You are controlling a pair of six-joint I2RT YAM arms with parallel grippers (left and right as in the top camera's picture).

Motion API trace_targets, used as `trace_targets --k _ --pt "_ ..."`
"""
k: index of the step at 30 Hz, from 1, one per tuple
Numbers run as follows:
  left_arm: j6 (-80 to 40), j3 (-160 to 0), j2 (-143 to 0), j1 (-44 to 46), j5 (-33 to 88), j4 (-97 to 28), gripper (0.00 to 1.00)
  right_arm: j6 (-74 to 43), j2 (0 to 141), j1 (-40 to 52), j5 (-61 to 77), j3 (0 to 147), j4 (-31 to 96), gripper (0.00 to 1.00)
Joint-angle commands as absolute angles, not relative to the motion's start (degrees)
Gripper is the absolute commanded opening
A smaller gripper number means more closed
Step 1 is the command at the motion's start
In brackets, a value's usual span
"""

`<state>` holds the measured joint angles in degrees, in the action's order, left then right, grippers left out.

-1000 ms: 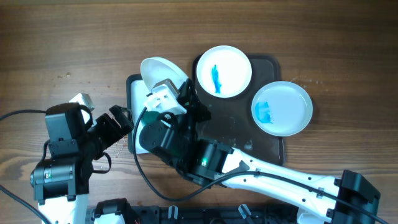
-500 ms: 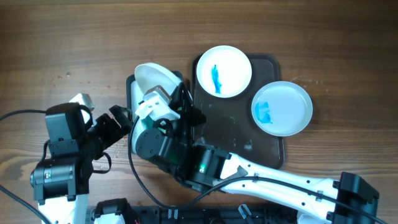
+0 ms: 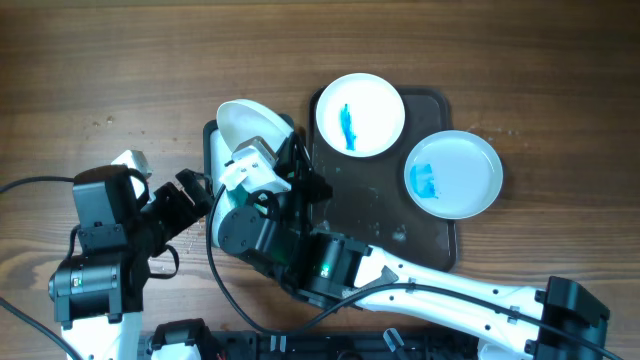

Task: Clean dirty plates on tray and stack at the side
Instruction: 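Lift the cleaned plate off the tray with the right gripper, then carry the plate right and set it on the table beside the tray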

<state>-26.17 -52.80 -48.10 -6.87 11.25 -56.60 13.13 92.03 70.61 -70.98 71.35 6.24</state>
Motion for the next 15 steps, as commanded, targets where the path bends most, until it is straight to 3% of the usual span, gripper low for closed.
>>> trace_targets --k 1,5,15 --pt "-25.87 -53.67 -48.01 -7.2 11.29 -56.45 1.0 12.05 92.4 70.48 -72.47 71.9 6.09 0.04" --pt "-25.87 -53.67 -48.01 -7.2 11.29 -56.45 1.0 12.67 92.4 70.48 -72.44 71.9 6.04 0.04" --pt "-25.89 -53.67 -48.01 -7.2 11.29 -56.45 1.0 36.67 92.4 70.63 -70.67 71.9 -3.18 0.04"
